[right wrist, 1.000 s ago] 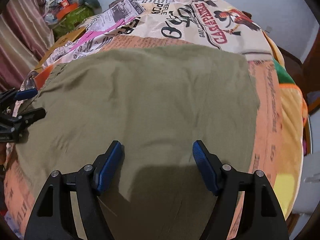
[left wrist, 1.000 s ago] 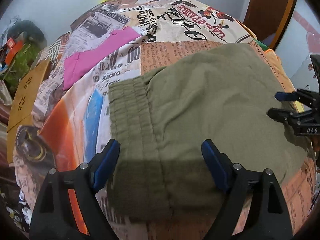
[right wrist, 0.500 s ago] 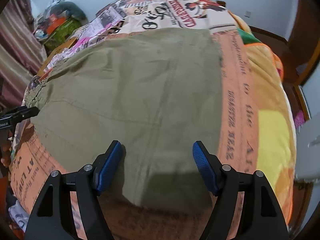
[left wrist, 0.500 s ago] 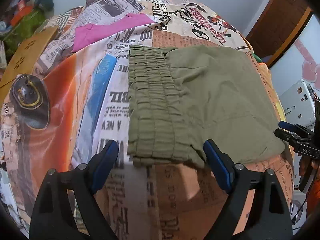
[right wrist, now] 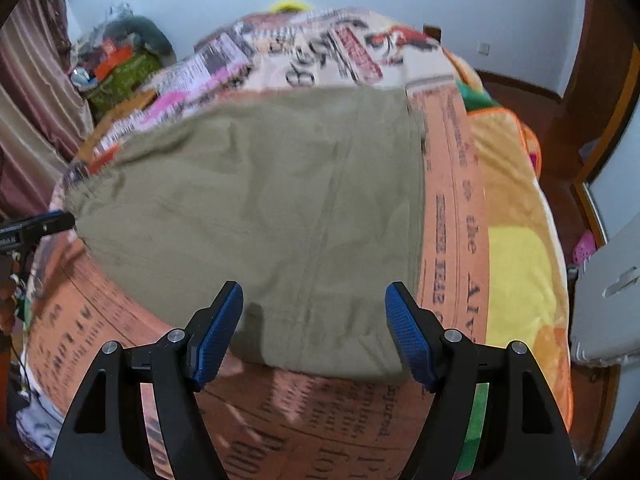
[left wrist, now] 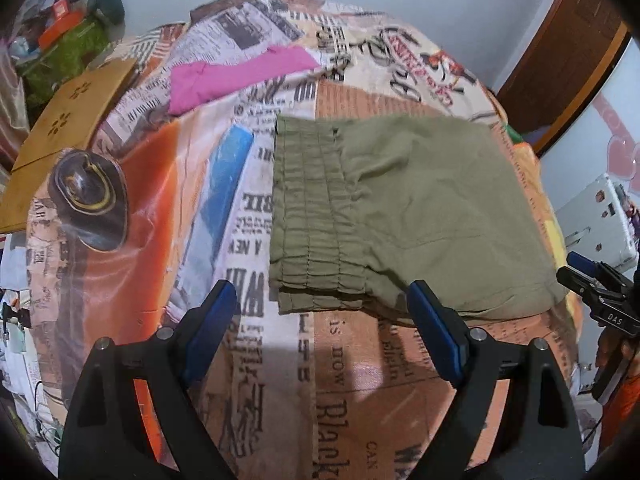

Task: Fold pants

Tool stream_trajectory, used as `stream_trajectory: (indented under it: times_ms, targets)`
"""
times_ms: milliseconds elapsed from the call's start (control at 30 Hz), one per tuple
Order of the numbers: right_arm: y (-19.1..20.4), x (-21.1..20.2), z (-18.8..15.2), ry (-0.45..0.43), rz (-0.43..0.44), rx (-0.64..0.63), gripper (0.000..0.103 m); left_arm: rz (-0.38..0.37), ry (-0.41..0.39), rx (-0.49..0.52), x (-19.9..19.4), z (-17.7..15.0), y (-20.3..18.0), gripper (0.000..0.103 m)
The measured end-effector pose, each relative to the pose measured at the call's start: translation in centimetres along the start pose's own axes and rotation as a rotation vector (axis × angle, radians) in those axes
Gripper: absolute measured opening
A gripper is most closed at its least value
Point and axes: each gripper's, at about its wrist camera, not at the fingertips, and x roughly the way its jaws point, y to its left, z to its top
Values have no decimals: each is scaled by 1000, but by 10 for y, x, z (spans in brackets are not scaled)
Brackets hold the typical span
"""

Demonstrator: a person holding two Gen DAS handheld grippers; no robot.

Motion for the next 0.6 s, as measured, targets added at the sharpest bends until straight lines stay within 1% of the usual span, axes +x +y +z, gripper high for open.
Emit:
stream_trajectory:
  times_ms: [100,167,300,400,467,600]
  targets:
    - [11,-10,12,-60,34,3,70,-13,-30,-15,-12,-1,1,88]
    - [20,-13,20,-86,53,-4,71,-40,-28,-22,-15,-3,1,88]
    - [42,-12,34,-123,85,-52,71,-105,-4,-61,-11,-13,0,88]
    - [57,-5,37,-136,106,-88,70,-175,39,-95,0,-23,-3,88]
    - [65,5,37,-123,117,-110,70,-207,68,-104,8,-28,-7,88]
    - [76,31,32,-62,107,-141,70,-189,52,-89,14,-29,-14,88]
